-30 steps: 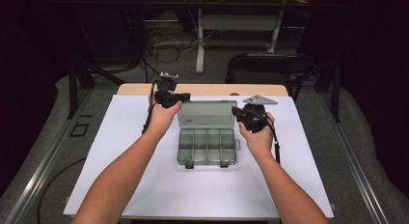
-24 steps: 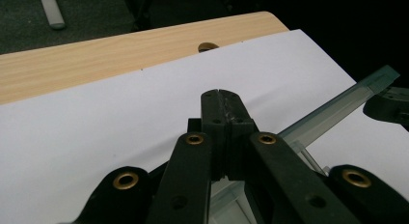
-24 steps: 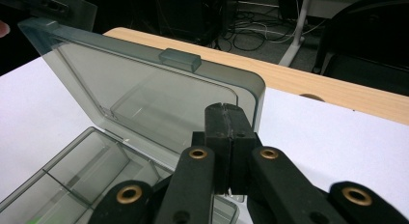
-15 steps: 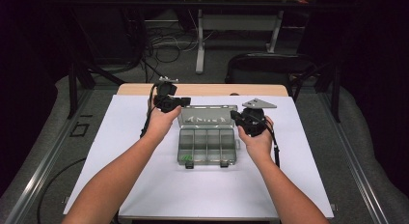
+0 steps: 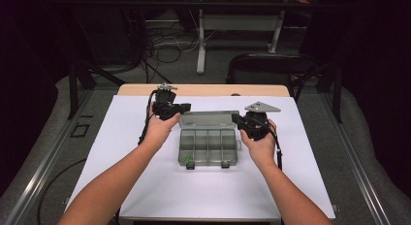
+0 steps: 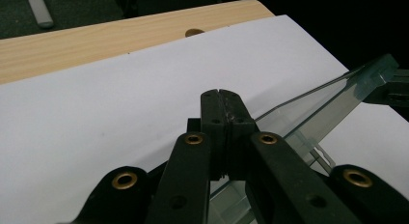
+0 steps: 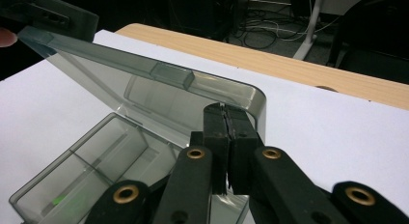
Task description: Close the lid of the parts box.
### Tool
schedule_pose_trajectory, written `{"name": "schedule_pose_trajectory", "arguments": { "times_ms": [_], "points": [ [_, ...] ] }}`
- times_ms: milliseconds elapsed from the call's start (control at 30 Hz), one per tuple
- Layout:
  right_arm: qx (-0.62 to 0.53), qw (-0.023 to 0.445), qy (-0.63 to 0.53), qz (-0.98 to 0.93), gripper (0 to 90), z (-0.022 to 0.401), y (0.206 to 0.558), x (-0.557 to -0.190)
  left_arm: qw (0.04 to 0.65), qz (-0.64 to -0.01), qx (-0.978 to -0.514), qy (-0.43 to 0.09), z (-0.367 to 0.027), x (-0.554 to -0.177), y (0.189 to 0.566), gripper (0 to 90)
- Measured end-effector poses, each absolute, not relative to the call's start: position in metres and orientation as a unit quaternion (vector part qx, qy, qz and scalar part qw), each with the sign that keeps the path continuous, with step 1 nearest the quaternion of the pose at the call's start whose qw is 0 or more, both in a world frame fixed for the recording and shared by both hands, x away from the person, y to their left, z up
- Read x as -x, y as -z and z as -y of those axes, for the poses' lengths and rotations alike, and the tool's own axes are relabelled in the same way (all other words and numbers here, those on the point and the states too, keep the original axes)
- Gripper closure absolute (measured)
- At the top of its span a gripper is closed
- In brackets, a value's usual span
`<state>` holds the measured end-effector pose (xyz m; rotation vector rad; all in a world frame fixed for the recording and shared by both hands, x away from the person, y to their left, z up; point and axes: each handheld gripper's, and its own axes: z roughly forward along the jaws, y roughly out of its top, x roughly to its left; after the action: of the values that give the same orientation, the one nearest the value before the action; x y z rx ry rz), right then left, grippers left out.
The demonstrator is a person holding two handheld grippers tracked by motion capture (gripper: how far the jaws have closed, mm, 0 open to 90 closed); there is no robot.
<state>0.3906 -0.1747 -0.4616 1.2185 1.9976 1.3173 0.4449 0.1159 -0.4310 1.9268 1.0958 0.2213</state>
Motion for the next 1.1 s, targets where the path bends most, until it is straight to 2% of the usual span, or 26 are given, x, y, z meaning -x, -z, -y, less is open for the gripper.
{"name": "schedule_pose_trajectory", "arguments": {
  "times_ms": [1100],
  "points": [
    [-0.428,0.184,-0.485,-0.74,88.4,0.163,0.485,-0.362,0.44,-0.417,-0.792,-0.072,-0.115,-0.414,0.447,88.6]
  ]
}}
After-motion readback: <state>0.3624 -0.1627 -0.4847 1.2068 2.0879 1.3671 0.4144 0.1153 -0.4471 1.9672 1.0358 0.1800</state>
